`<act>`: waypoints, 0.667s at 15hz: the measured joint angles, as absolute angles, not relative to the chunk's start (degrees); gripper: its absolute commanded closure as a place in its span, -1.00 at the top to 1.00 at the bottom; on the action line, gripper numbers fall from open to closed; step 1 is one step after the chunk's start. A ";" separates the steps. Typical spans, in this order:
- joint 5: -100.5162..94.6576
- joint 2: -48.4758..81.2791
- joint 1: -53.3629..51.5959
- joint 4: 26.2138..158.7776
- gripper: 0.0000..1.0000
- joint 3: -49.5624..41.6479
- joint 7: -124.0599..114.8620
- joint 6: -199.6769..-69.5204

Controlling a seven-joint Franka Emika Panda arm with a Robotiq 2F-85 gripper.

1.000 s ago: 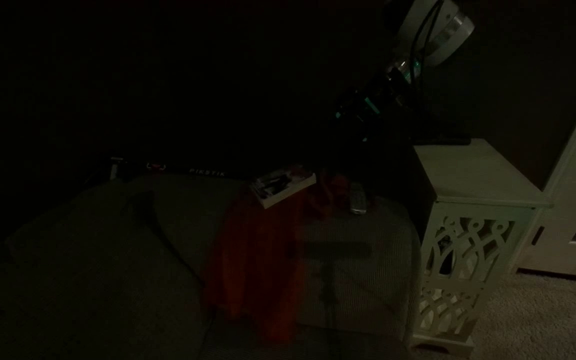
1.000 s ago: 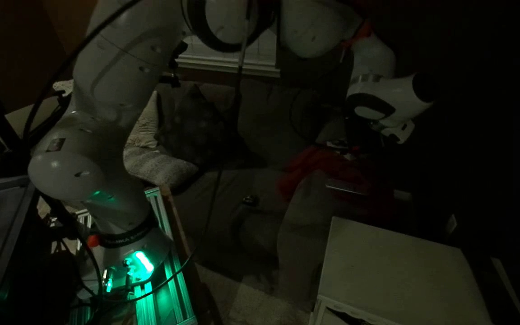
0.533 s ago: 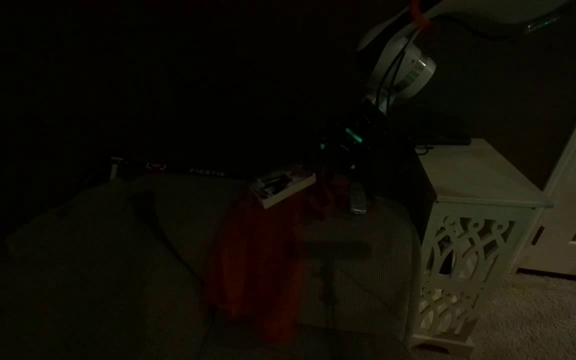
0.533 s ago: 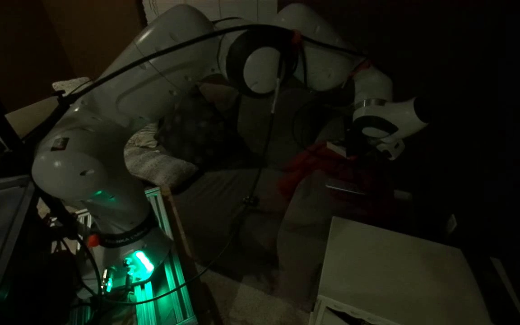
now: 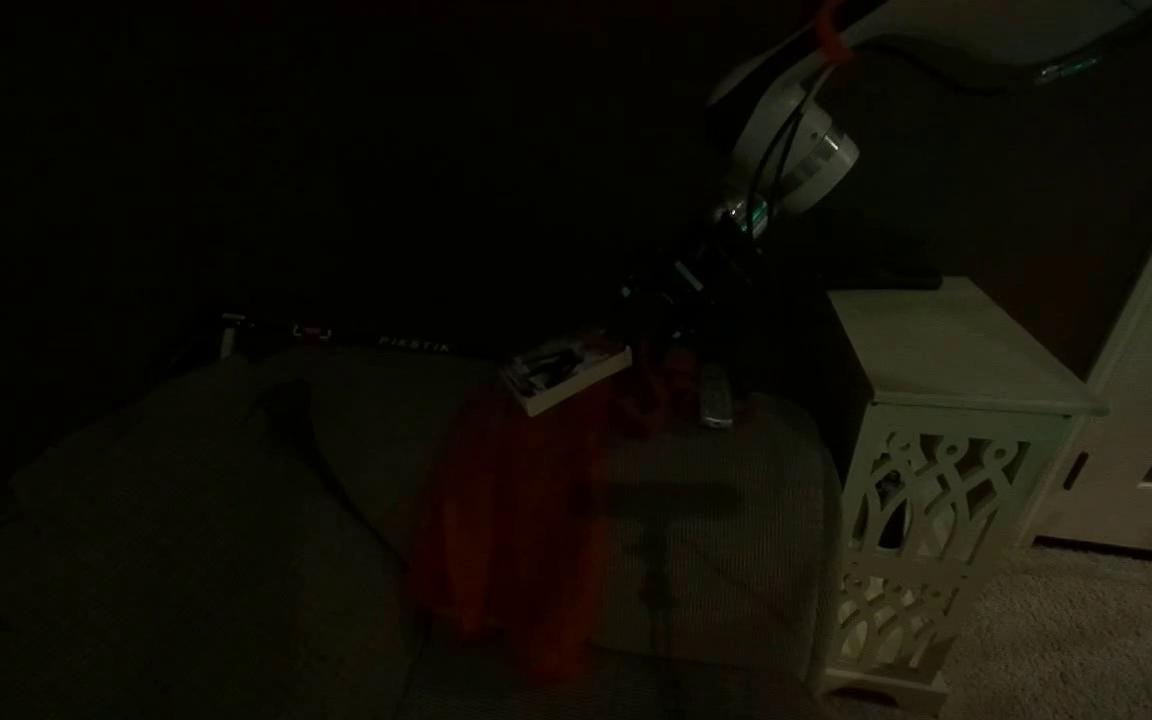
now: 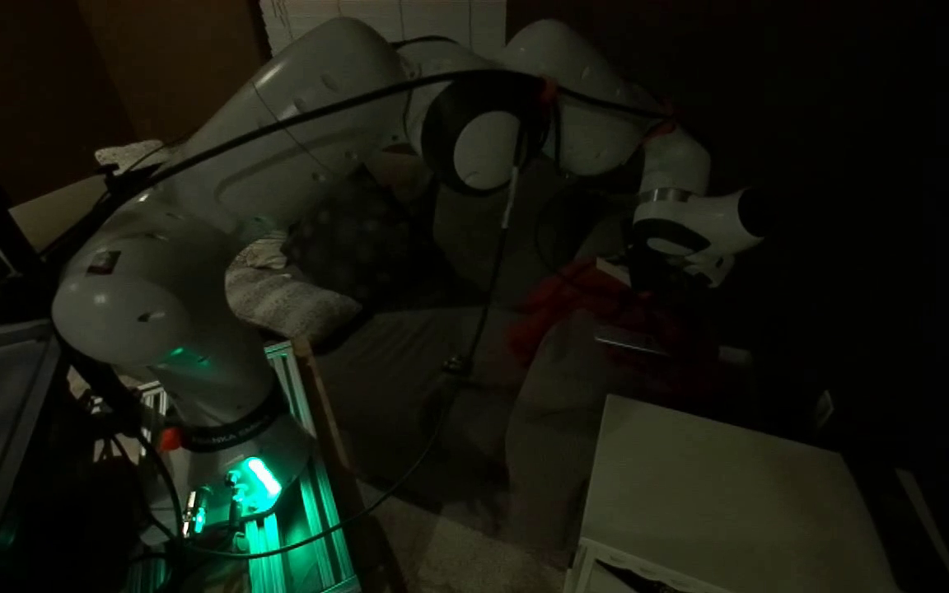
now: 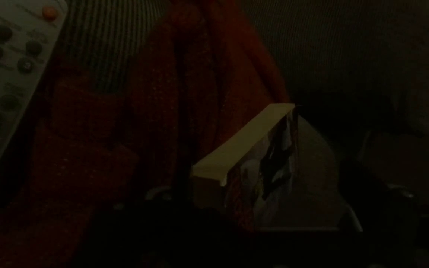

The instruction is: Put the book on top of the white shelf.

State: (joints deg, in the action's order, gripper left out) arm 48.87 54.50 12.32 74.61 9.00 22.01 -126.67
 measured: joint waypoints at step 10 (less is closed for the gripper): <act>49.10 58.43 12.59 70.28 1.00 10.34 26.31 -128.54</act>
